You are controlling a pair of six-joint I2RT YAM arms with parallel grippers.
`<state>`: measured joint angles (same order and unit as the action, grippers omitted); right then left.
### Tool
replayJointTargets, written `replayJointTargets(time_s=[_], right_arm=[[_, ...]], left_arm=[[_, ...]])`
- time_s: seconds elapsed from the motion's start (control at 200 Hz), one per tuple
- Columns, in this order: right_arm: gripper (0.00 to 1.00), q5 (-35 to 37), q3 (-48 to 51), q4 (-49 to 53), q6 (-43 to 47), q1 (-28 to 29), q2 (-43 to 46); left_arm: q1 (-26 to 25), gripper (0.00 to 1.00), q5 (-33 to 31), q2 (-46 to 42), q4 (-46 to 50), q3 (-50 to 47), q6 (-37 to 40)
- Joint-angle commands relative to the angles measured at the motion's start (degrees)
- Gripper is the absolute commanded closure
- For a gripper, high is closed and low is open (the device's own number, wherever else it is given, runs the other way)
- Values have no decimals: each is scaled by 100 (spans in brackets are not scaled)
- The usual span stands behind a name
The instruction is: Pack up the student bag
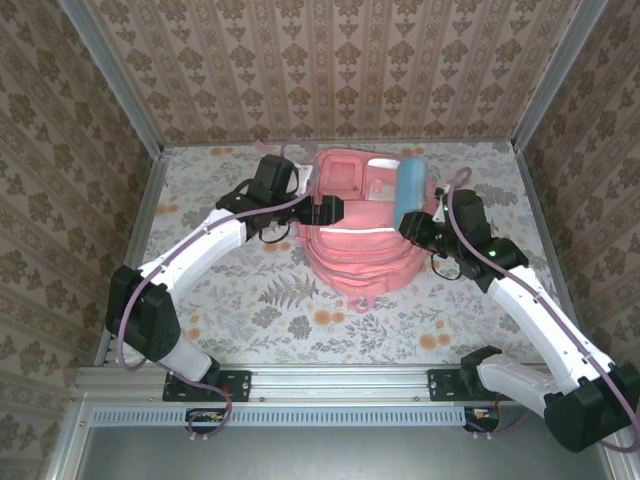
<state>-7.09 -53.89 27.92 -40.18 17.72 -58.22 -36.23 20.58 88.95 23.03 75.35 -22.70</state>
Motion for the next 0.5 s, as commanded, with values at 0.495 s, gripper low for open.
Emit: replayJointTargets(time_s=[0.495], right_arm=[[68, -529, 371, 826, -48, -983, 606]], left_arm=[[-1516, 7, -1317, 2074, 1454, 1698, 4189]])
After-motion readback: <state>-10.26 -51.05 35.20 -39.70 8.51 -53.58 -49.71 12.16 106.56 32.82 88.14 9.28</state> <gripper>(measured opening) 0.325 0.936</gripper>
